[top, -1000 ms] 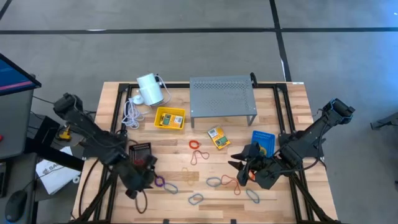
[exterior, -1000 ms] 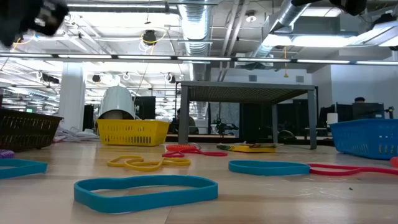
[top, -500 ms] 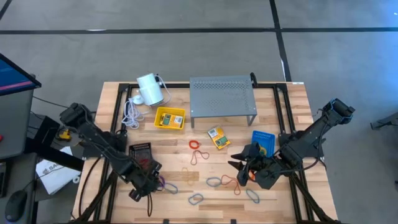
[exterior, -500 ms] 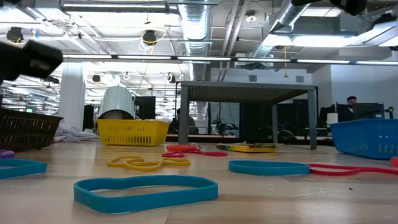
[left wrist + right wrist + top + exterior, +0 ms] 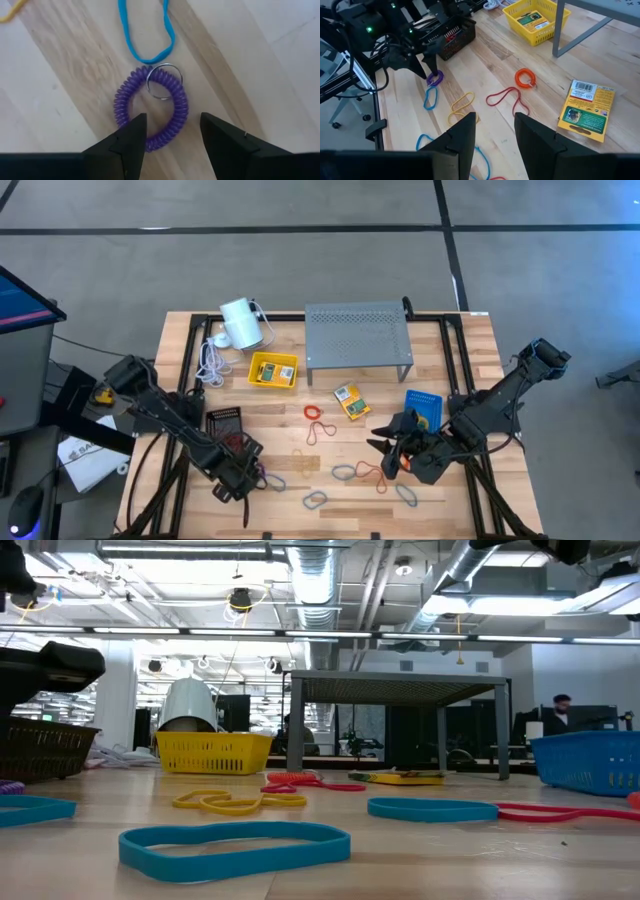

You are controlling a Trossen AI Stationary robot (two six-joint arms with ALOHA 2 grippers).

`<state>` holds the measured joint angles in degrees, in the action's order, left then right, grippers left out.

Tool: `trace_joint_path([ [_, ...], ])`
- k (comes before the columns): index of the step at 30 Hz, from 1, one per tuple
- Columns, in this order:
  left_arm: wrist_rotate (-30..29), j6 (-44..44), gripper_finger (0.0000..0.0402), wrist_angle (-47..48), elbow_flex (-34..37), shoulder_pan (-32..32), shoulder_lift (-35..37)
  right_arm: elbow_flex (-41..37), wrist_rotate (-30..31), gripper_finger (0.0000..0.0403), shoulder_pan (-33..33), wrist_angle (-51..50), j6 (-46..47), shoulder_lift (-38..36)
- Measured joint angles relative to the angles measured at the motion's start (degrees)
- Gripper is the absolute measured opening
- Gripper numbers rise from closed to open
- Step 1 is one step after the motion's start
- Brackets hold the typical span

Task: Pick & Place Office Desk Supplies
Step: Put the violet spring keychain into the blue bin

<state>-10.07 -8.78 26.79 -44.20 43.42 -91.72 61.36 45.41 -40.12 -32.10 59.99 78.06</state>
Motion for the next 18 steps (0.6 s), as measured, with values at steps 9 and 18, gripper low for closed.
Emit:
trace_joint_path([
  [9, 0.8, 0.0, 0.0121, -1.5, 0.0, 0.0, -0.6, 0.0, 0.0, 0.0134, 0.0, 0.5, 0.0, 0.0],
  [18, 2.2, -2.0, 0.0012, -7.7, 0.0, 0.0, -0.8, 0.0, -0.1, 0.0133, 0.0, 1.0, 0.0, 0.0],
])
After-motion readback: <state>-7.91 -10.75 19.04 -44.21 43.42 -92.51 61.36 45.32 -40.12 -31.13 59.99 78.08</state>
